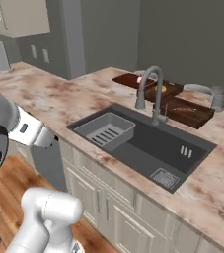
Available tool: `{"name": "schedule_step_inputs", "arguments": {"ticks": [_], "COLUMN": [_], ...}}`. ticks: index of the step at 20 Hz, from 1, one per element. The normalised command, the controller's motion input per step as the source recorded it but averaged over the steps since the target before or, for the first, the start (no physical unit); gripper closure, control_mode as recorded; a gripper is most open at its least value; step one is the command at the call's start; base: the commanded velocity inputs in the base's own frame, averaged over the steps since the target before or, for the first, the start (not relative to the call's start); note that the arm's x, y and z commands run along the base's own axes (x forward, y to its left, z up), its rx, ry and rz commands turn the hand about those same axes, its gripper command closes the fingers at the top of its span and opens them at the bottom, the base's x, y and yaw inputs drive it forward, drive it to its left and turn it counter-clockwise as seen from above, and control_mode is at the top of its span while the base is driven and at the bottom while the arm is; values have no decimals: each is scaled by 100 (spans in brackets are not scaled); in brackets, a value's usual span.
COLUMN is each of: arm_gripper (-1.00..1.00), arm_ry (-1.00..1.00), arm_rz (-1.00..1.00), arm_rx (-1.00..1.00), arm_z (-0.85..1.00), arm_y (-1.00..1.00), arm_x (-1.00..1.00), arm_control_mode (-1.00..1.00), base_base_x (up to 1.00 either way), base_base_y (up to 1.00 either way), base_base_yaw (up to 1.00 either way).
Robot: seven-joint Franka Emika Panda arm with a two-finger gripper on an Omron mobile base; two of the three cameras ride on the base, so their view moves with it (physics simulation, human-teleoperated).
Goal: Take the cake and donut from the fridge and place them on the empty tray on the dining counter.
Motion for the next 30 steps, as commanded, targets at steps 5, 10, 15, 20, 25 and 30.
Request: {"name": "schedule_step_inputs", "arguments": {"ticks": [5, 10, 15, 20, 25, 30], "arm_gripper": [100, 100, 100, 100, 100, 100], "arm_ry": [0, 0, 0, 0, 0, 0], "arm_rz": [0, 0, 0, 0, 0, 0], "arm_rx": [0, 0, 0, 0, 0, 0], "arm_z": [0, 0, 0, 0, 0, 0], "arm_y": [0, 0, 0, 0, 0, 0], "arm_x": [0, 0, 0, 0, 0, 0], "arm_control_mode": [100, 100, 100, 100, 100, 100], "base_base_x": [-97, -76, -77, -61, -5, 0], "base_base_y": [-100, -100, -100, -100, -100, -100], "base_base_yaw": [-17, -9, -8, -5, 4, 35]}}
